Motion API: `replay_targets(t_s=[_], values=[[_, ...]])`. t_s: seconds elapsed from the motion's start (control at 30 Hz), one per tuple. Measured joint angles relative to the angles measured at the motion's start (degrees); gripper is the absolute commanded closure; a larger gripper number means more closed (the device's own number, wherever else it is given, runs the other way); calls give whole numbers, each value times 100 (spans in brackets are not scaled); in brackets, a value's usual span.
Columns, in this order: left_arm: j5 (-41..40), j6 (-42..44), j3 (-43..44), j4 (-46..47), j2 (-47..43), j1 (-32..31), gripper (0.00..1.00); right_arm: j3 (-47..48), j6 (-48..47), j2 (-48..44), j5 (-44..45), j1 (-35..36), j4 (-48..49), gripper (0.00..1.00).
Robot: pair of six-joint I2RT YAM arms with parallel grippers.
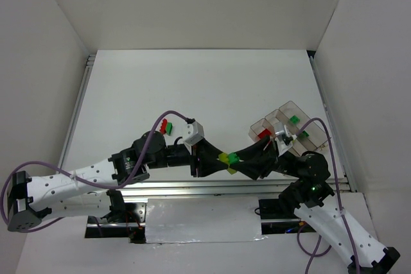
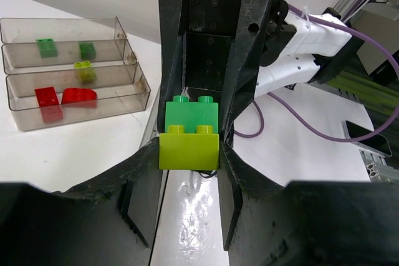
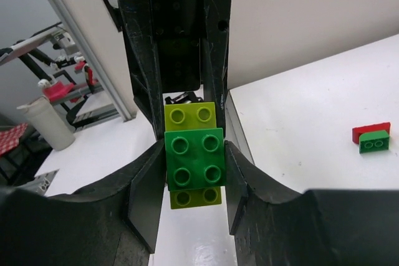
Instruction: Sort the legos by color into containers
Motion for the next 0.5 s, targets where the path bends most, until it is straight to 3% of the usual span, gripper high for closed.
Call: replay_targets(t_s=[0.4,0.5], values=[[-1071,155,-411,-372,-743,13,100,15,-234,-332,483,-28,-435,100],[-1377,133,-413,-531,-763,13,100,310,-417,-203,1320,-35,-1113,100]])
